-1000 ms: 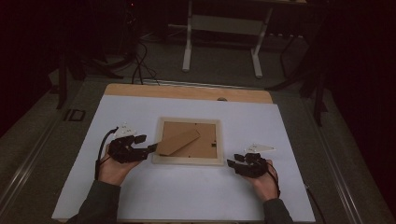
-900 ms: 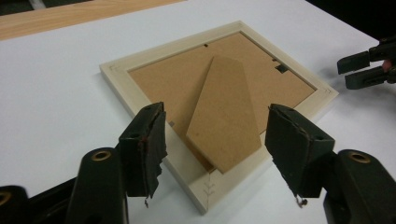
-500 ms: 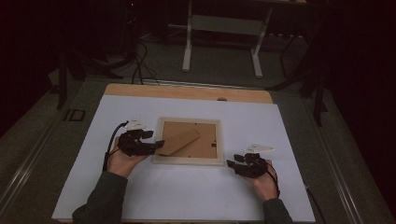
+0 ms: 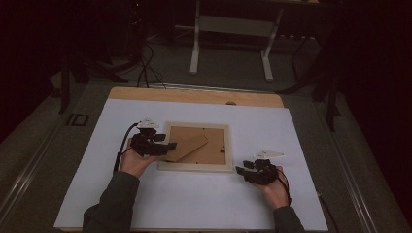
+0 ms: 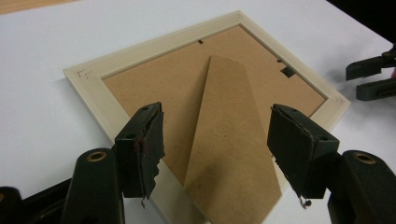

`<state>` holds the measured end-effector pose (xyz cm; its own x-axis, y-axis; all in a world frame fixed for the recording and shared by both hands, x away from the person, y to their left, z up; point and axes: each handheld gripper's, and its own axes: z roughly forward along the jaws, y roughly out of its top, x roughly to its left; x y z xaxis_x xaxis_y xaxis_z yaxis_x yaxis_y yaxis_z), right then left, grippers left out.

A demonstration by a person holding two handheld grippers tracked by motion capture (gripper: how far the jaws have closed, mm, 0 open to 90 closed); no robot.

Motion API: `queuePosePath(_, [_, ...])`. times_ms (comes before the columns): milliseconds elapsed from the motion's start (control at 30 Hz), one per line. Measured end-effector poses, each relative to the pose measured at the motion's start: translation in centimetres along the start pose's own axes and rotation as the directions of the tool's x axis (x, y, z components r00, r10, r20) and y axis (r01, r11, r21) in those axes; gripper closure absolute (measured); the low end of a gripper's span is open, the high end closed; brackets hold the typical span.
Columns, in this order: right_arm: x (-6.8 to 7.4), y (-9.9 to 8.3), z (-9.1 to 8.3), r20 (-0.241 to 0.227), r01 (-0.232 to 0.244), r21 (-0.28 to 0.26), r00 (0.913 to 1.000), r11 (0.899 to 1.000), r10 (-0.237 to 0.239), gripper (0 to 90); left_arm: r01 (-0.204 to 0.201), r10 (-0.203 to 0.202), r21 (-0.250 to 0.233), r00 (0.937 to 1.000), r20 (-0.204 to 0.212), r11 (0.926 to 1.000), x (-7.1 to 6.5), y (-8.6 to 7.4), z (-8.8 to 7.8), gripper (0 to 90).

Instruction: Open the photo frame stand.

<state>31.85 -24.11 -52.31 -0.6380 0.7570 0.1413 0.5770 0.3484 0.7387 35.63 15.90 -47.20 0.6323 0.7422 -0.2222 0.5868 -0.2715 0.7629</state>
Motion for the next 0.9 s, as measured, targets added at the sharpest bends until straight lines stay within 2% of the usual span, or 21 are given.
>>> queuePosePath(200, [0.0,0.0,0.0,0.000,-0.001,0.000,1.0000,1.000,0.001,53.7,0.009,-0.010,0.020,0.9998,0.017,0.9997,0.2,0.3,0.8,35.7])
queuePosePath(267, [0.0,0.0,0.0,0.000,-0.001,0.001,1.0000,1.000,0.001,53.7,0.027,-0.028,0.026,0.9993,0.023,0.9993,0.4,0.5,1.1,34.1])
queuePosePath(433, [-0.1,0.0,0.0,-0.003,-0.001,0.002,1.0000,1.000,0.001,53.5,0.058,-0.062,0.050,0.9955,0.073,0.9971,0.9,0.5,1.9,33.1])
queuePosePath(500, [-0.1,0.0,0.0,-0.003,-0.001,0.003,1.0000,1.000,0.001,53.4,0.059,-0.064,0.060,0.9949,0.078,0.9965,0.9,0.4,2.2,32.9])
queuePosePath(767, [0.0,0.0,0.1,-0.008,-0.002,0.003,1.0000,1.000,0.002,53.1,0.054,-0.059,0.082,0.9963,0.062,0.9952,0.8,0.4,2.9,26.6])
queuePosePath(833, [0.0,0.0,0.1,-0.010,0.002,0.004,0.9999,1.000,-0.002,53.0,0.022,-0.027,0.112,0.9985,0.048,0.9935,0.4,0.4,3.4,24.9])
queuePosePath(900, [0.0,0.0,0.2,-0.011,0.004,0.004,0.9999,1.000,-0.004,53.0,0.012,-0.019,0.129,0.9985,0.051,0.9915,0.3,0.4,3.8,24.1])
